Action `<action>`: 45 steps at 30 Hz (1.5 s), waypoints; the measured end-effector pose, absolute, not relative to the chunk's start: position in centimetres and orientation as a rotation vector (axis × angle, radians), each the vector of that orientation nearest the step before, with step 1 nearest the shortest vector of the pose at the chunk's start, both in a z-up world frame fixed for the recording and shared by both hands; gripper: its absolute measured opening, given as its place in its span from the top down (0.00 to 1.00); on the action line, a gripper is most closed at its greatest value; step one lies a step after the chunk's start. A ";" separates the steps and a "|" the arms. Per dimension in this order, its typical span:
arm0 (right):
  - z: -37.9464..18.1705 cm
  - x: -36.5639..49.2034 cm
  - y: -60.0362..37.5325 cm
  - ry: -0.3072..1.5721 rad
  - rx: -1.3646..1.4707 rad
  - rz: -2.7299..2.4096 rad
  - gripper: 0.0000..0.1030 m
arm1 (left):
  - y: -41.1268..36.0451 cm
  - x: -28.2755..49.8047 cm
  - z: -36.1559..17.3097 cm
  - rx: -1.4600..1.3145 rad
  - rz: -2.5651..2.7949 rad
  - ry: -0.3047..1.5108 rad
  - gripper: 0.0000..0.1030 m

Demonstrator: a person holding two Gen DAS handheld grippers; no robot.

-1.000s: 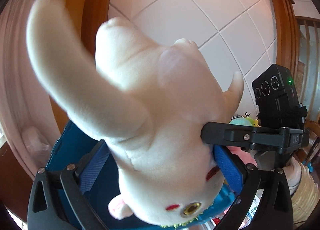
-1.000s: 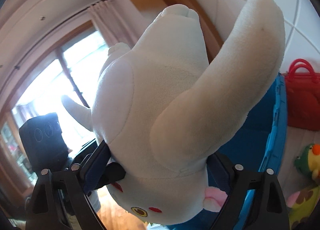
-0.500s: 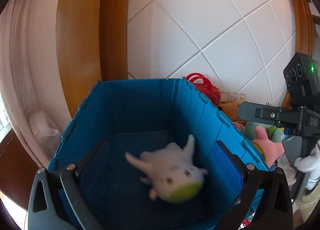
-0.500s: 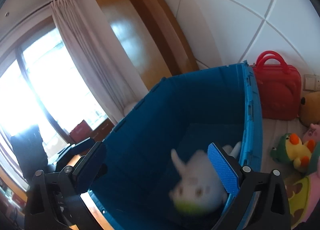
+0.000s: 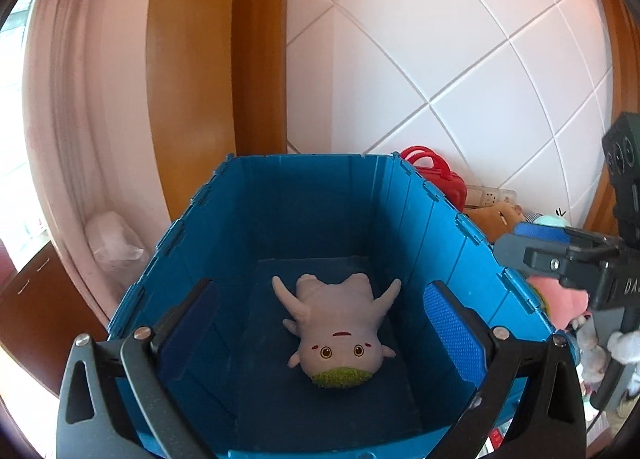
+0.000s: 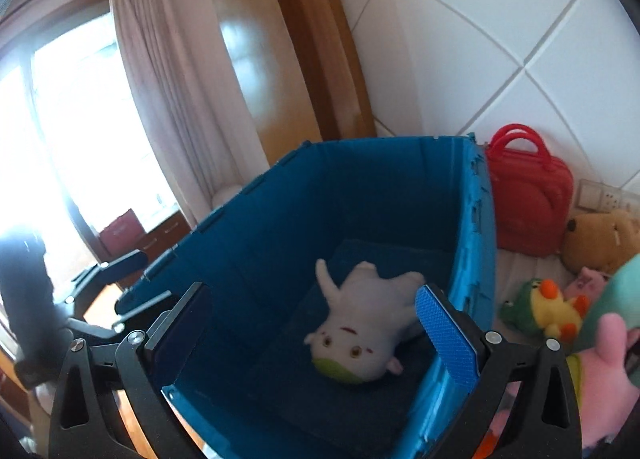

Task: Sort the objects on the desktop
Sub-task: 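Open both tools to drop the white plush into the blue crate, then withdraw both tools from the crate back toward the table, then move both tools down toward the medicine boxes among the plush toys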

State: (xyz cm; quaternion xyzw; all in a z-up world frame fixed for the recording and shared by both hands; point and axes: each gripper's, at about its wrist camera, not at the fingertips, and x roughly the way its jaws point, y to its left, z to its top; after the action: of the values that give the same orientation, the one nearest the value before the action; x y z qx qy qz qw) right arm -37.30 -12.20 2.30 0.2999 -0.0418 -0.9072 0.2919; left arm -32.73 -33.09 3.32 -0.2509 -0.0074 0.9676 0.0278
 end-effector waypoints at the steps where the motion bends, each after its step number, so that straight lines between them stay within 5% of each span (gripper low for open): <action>1: 2.2 -37.0 -12.1 -0.105 0.799 -2.423 0.00 | -32.9 -32.4 3.3 -0.775 2.992 -0.024 0.00; 18: 1.4 -27.0 -7.1 -0.052 0.727 -2.529 0.00 | -27.6 -23.3 2.7 -0.744 3.065 -0.044 0.00; 45: -5.2 -21.9 13.6 -0.070 0.923 -2.544 0.00 | -5.7 -17.7 -3.2 -0.940 3.015 -0.012 0.00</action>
State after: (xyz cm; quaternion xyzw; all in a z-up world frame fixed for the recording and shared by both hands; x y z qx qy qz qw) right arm -21.93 13.63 -5.20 0.3331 -0.0253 -0.9176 0.2156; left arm -17.71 -5.70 -3.19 -0.2977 -0.0037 0.9546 -0.0085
